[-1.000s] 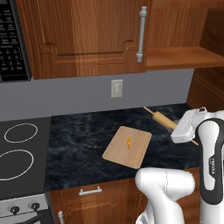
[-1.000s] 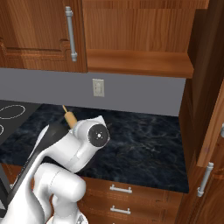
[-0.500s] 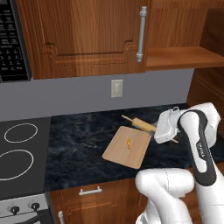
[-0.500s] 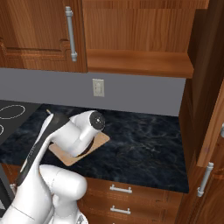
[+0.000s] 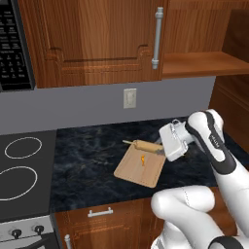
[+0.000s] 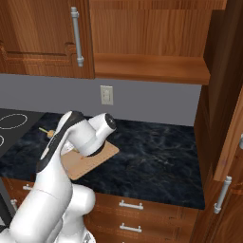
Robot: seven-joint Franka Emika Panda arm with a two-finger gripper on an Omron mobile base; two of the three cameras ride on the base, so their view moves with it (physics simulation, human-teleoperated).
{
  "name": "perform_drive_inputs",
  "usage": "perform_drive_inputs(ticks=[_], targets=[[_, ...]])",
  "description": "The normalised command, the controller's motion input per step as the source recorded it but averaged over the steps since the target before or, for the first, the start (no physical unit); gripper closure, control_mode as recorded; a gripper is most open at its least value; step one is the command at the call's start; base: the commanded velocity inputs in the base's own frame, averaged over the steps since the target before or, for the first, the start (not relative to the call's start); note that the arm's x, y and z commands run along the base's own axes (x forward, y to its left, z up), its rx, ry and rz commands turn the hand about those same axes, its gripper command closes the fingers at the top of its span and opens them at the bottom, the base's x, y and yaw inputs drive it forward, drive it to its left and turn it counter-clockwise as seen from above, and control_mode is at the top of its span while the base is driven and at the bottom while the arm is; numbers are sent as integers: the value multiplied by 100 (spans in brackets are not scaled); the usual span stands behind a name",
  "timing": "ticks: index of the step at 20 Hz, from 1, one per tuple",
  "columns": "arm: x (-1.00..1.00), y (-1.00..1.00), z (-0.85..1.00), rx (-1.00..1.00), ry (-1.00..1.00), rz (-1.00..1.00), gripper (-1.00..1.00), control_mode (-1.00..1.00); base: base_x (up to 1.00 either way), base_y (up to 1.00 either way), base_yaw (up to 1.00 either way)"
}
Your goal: Open the cabinet, retrieve the rolling pin, and place it next to the meat on the cutting board to prepare for tenderizing.
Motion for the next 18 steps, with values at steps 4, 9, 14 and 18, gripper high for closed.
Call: perform_drive_inputs(ticks=[4,9,14,18], targets=[[0,2,-36,-1,0,15,100,-100,0,0,0],[15,0,-34,-1,0,9,100,-100,0,0,0],[35,0,-32,-1,0,6,100,-100,0,0,0],[27,0,-34,-2,0,5,100,-100,0,0,0]])
